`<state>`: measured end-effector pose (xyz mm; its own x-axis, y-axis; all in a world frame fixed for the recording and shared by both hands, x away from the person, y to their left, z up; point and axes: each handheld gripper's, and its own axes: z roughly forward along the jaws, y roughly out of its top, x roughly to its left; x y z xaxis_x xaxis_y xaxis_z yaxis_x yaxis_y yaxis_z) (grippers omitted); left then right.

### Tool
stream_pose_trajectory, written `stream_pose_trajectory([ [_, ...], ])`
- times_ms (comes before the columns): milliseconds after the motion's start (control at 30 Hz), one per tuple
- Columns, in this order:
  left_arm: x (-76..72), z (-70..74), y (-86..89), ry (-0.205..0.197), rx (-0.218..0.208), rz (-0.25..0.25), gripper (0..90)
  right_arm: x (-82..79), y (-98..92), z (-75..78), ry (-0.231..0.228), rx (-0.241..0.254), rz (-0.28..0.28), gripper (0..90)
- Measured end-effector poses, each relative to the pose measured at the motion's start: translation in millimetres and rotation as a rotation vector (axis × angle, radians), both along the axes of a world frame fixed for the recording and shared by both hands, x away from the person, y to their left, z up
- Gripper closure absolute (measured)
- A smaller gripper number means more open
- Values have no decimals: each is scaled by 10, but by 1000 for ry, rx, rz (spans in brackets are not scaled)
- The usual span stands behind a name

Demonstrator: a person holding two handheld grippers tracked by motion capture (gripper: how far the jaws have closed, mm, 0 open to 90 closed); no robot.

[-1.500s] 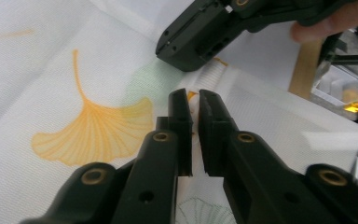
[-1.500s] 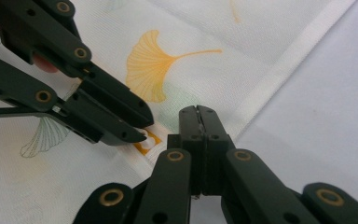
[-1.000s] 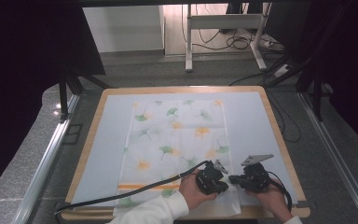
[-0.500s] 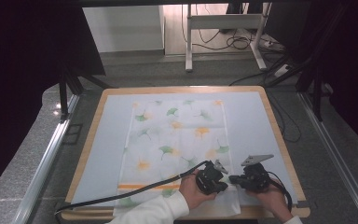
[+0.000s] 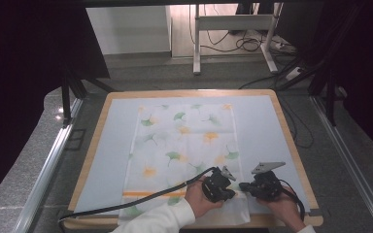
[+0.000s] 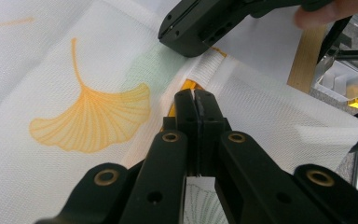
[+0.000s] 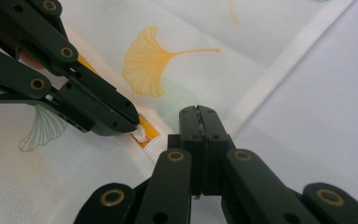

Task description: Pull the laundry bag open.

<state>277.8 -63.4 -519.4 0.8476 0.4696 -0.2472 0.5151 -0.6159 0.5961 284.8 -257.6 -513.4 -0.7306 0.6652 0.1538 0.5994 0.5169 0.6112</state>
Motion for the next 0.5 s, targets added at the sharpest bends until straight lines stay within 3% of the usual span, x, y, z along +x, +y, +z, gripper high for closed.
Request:
stream_pose_trajectory([
  [67,6,-6,4,4,-7,2,900,-59,8,64,-11,24,13,898],
  [167,8,-3,4,1,0,-4,900,-150,66,60,9,16,45,898],
  [233,-1,-6,-4,4,-9,6,900,-167,91,11,23,-15,37,898],
  [367,-9,-4,2,-4,-2,5,900,-145,43,-7,62,14,2,900],
  [500,-10,6,29,-6,13,5,900,-152,27,-15,57,18,0,900],
])
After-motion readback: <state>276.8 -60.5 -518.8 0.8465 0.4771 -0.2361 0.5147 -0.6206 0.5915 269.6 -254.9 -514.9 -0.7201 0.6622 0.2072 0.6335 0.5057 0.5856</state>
